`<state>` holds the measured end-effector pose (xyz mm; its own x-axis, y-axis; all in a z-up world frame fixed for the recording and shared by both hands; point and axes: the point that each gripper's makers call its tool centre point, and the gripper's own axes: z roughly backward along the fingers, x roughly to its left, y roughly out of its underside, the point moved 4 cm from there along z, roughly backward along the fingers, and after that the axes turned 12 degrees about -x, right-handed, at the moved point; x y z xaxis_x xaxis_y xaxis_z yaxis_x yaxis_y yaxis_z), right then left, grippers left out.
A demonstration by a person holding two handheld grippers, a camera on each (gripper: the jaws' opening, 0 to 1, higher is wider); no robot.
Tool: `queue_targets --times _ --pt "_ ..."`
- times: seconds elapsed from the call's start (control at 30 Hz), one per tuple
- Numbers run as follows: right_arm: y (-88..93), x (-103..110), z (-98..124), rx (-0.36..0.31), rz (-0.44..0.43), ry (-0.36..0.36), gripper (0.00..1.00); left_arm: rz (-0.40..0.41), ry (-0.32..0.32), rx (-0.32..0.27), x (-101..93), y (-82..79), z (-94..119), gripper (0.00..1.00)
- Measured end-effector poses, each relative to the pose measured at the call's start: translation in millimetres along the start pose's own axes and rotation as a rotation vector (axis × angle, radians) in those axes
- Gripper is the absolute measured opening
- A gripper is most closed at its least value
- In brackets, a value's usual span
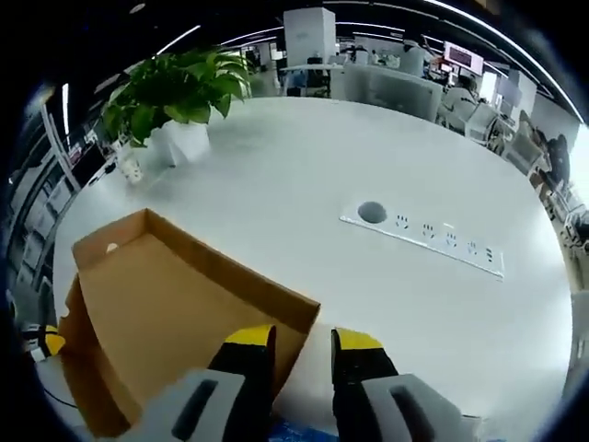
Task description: Operate the shoe box by opening the lid, removing the specified soft item, and placing it in the target area until the item is outside and the box remains undamaged.
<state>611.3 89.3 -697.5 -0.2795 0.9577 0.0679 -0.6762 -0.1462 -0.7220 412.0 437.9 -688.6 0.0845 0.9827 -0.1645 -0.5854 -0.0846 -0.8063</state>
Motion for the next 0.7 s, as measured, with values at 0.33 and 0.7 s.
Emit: queue_targets --times 0.33,0.7 --pt "12.1 12.8 -3.4 0.054 -0.015 -0.013 0.08 0.010 -0.006 -0.003 0.1 0.4 0.5 0.01" --pt "1.8 10.7 3.9 0.020 0.011 0.006 0.02 0.012 -0.003 -0.004 0.2 0.4 1.0 0.01"
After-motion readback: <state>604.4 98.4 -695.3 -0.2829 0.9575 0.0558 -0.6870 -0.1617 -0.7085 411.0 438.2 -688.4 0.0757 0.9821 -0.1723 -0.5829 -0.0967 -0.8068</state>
